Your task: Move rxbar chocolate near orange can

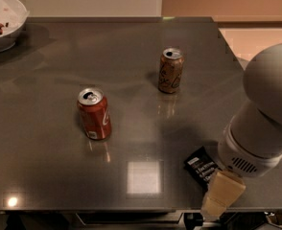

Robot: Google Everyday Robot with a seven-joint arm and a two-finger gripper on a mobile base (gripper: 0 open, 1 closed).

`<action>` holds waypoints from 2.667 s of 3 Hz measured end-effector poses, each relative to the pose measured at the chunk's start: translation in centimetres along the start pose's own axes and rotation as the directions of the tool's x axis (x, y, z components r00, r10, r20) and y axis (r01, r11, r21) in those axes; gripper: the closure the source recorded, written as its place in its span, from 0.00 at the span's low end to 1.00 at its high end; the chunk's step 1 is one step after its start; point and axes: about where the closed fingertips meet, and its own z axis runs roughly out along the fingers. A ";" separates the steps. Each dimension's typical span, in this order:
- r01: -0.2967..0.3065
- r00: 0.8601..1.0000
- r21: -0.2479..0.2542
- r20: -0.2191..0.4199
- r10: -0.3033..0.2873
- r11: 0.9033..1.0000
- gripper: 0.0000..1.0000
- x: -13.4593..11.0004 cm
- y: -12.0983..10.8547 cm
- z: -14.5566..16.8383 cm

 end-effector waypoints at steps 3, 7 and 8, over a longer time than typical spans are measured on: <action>-0.004 1.000 -0.009 0.002 0.004 1.000 0.69 -0.4 -0.2 -0.2; 0.029 0.996 0.041 0.084 -0.032 0.999 1.00 -5.8 -9.4 -2.9; 0.028 0.994 0.054 0.107 -0.034 0.998 1.00 -7.6 -12.7 -2.6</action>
Offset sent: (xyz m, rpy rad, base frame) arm 0.0003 0.0019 0.0011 0.0010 0.0103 -0.0116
